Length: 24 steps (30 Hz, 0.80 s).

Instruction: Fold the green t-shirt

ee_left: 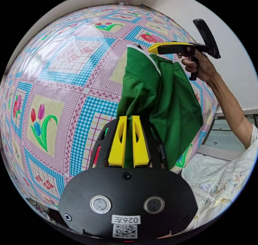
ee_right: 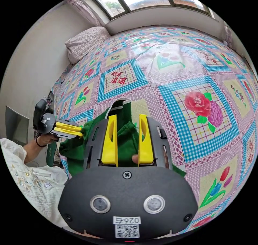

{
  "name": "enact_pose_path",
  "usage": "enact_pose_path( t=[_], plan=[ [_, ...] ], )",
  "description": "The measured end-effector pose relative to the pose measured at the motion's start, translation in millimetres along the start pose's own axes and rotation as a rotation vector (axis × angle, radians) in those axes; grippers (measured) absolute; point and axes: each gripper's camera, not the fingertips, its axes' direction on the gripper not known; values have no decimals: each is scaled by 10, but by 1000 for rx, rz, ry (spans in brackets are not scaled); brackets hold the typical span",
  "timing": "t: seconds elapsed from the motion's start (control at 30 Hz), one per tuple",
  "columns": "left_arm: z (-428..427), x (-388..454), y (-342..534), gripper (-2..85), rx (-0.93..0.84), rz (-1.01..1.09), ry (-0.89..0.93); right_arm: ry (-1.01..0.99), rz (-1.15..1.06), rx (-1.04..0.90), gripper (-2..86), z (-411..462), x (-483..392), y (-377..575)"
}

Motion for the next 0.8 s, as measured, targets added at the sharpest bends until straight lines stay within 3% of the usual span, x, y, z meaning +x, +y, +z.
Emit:
enact_pose_path(
  t=[0.13, 0.23, 0.53, 0.8],
  plan=[
    [-91, -98, 115, 7, 0, 23, 10, 14, -93, -176, 30, 429, -183, -92],
    [-272, -182, 235, 2, 17, 45, 51, 41, -120, -169, -10, 396, -313, 81],
    [-1494, -225, 1016, -3, 343, 81, 203, 100, -79, 340, -16, -1247, -1176, 1549],
    [-3060, 851, 1985, -1, 659, 293, -89, 363, -237, 739, -16, -2706, -2878, 2728]
  ],
)
